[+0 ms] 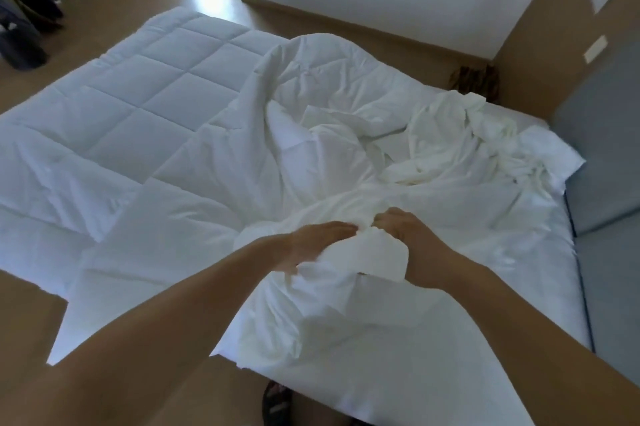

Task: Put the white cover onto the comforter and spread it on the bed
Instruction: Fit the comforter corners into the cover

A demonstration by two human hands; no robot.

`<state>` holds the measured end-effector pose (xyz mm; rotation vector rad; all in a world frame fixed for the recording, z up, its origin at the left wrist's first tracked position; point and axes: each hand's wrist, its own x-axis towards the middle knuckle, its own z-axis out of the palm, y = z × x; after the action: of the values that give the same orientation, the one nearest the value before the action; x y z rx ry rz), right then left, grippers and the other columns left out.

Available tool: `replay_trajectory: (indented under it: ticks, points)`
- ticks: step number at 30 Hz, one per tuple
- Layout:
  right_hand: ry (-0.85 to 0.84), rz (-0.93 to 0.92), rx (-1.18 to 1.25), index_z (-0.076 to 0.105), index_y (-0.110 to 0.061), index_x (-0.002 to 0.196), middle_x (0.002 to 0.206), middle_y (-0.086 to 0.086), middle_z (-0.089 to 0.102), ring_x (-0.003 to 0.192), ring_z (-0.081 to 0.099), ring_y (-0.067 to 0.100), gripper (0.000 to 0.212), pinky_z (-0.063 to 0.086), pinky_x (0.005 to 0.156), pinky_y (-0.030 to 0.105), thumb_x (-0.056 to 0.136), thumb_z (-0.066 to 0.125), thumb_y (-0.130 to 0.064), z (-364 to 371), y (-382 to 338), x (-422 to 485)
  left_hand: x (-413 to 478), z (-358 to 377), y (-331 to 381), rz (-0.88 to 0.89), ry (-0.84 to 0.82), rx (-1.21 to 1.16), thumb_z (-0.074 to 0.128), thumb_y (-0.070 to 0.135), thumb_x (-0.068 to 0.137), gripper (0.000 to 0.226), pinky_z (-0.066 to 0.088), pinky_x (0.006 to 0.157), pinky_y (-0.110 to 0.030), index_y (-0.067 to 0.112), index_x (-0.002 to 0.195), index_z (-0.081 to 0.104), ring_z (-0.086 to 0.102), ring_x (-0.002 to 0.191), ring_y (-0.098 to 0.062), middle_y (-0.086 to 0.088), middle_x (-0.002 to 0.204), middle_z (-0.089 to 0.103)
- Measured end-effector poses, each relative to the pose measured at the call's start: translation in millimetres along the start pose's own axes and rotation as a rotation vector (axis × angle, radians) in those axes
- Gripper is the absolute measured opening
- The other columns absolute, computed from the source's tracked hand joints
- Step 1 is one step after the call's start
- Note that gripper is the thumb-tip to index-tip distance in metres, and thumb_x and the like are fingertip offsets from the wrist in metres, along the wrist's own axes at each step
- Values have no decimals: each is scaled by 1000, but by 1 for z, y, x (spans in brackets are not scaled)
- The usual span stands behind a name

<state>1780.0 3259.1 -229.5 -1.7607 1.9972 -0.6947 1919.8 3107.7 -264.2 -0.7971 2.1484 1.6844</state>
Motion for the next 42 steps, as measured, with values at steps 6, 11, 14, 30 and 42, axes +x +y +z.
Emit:
replay_trajectory:
  ticks: [6, 11, 14, 30, 42]
  points:
    - [27, -67, -122, 37, -38, 74, 74, -17, 42, 77, 35, 6, 40, 28, 67, 26, 69, 69, -15, 10, 6, -67, 16, 31, -34, -209, 40, 699, 29, 76, 87, 77, 7, 120, -50, 41, 155, 21, 8, 150, -29, 1, 164, 15]
    - [63, -89, -68, 35, -36, 72, 68, -13, 40, 69, 41, 11, 42, 31, 64, 34, 69, 67, -9, 11, 11, -119, 5, 38, -73, -215, 63, 879, 17, 62, 101, 66, -9, 115, -65, 36, 156, -8, -17, 150, -10, 16, 163, -15]
    - [141, -74, -48, 42, -28, 68, 70, -7, 49, 74, 45, 12, 30, 41, 65, 42, 68, 66, -11, 13, 16, -154, -8, 53, -73, -125, 163, 865, 27, 41, 107, 59, 10, 119, -58, 31, 158, -2, -10, 151, -6, 17, 164, -9]
    - [150, 228, 86, 62, -38, 108, 121, -2, 55, 113, 45, 15, 41, 43, 97, 40, 78, 69, -12, 34, 30, -185, -44, 185, -20, 325, 430, 788, 65, 35, 84, 29, 39, 67, -32, 18, 98, 47, 64, 89, -27, -1, 98, 65]
    - [123, 1091, 968, 66, -15, 114, 101, 11, 74, 88, 72, 30, 40, 60, 64, 39, 88, 71, -44, 33, -16, -158, -42, 183, -38, 415, 409, 871, 53, 20, 91, 23, 35, 66, -32, 9, 110, 53, 61, 86, -32, -8, 103, 58]
